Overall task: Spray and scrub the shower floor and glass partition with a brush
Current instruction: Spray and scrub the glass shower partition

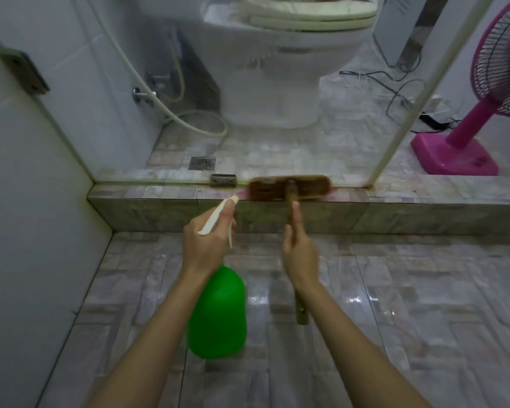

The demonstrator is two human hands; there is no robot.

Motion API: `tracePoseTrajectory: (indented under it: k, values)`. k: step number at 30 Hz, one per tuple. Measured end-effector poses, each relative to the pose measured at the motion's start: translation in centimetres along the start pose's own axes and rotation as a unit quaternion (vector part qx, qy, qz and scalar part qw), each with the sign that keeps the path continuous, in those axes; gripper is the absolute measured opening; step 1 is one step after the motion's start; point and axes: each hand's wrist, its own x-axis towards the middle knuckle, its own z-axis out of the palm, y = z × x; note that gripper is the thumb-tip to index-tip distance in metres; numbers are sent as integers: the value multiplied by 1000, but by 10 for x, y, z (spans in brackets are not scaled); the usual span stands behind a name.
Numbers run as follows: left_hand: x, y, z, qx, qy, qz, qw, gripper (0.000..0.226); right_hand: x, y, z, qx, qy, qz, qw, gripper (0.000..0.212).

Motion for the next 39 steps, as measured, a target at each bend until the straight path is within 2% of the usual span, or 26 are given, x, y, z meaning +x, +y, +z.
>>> tracePoseTrajectory:
  k: [2,4,7,9,10,12,14,16,17,19,23,25,27,29,31,32,34,37,39]
  values:
    - [-1,-2,-11,-12,-25,-11,1000,36,-4,-26,18,-14,-67,-40,997,62]
    - [-4,-3,-21,-11,-37,-11,999,32,0,-24,8,-9,-68,-26,997,62]
    - [-5,-4,-35,-17,-21,-6,1000,41,14,14,-49,16,41,80,996,56]
    - [-8,-2,-40,-41,-17,-6,999,35,15,30,-73,9,119,167,979,53]
    - [-10,0,-40,-59,-11,-10,998,34,14,29,-70,-3,135,172,976,53]
    - [-12,4,-40,-71,6,-10,997,30,9,3,-45,-3,75,106,992,56]
    - [-11,6,-38,-55,9,-5,998,31,4,-28,-14,-9,-41,20,999,59]
    - [-10,7,-34,-39,9,-1,999,32,4,-41,-5,16,-106,4,994,57]
    - [-10,8,-33,-38,10,1,999,33,9,-34,-11,19,-106,4,994,55]
    - [-12,10,-31,-51,7,4,999,42,19,-6,-47,12,-49,23,998,54]
    - [-18,12,-29,-79,-6,1,997,48,41,59,-130,-22,83,168,982,51]
    - [-20,11,-26,-74,-18,-1,997,46,35,58,-127,-23,111,190,975,52]
    - [-21,11,-22,-78,-15,-15,997,37,27,37,-98,-11,75,134,988,54]
    - [-19,9,-19,-68,-18,-26,997,29,24,16,-71,-3,-4,63,998,54]
    - [-18,7,-18,-65,-17,-35,997,26,26,11,-62,8,-47,43,998,51]
    - [-18,6,-19,-67,-12,-34,997,26,27,16,-66,18,-36,48,998,51]
    - [-19,5,-25,-77,9,-32,996,28,28,28,-82,39,38,73,996,50]
    - [-21,6,-41,-99,25,-42,994,28,26,43,-90,41,160,190,968,50]
    - [-24,4,-55,-91,31,-48,994,32,17,29,-68,42,170,174,969,51]
